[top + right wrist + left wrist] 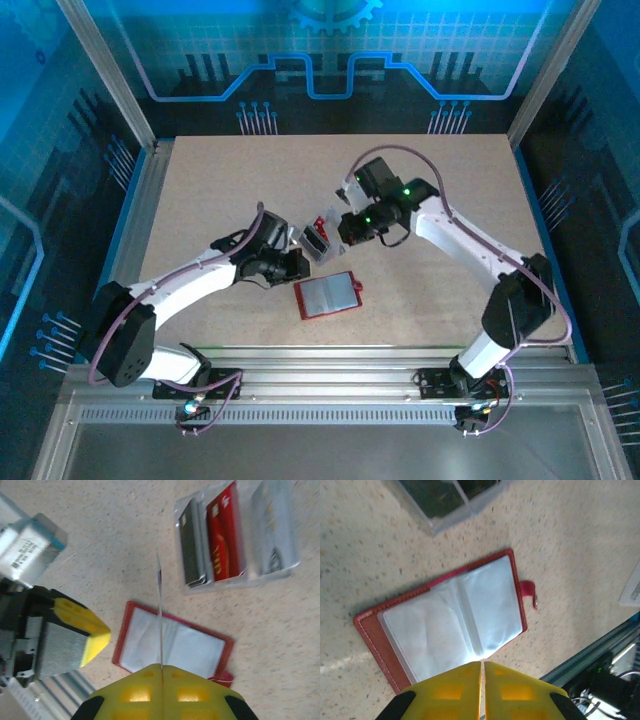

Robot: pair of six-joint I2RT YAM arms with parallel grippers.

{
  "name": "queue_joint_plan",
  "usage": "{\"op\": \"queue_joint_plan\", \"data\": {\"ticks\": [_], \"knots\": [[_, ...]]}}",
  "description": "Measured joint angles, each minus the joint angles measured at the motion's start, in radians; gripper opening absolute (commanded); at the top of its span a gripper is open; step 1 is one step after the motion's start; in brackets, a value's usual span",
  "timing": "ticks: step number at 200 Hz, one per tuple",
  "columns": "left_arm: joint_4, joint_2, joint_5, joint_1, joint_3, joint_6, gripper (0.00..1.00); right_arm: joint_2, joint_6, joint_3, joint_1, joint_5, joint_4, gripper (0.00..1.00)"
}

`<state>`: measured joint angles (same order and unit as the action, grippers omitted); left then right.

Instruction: Put the credit cards into the card holder

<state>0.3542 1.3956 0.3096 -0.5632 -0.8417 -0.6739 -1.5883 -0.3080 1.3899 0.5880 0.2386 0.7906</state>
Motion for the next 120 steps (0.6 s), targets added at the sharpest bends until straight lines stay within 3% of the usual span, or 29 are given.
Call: {"op": "queue_joint_plan", "data": {"ticks": [58, 120], "knots": [[0.000, 0.103, -0.066, -0.050, 0.014, 0.002, 0.13, 0.088, -0.112, -0.389, 0.005, 0.160, -0.299, 0.00], [-0.013, 0.177, -0.112, -0.057, 0.019, 0.004, 0.11, 0.079, -0.194, -0.504, 0.007, 0.222, -0.527, 0.00]]}}
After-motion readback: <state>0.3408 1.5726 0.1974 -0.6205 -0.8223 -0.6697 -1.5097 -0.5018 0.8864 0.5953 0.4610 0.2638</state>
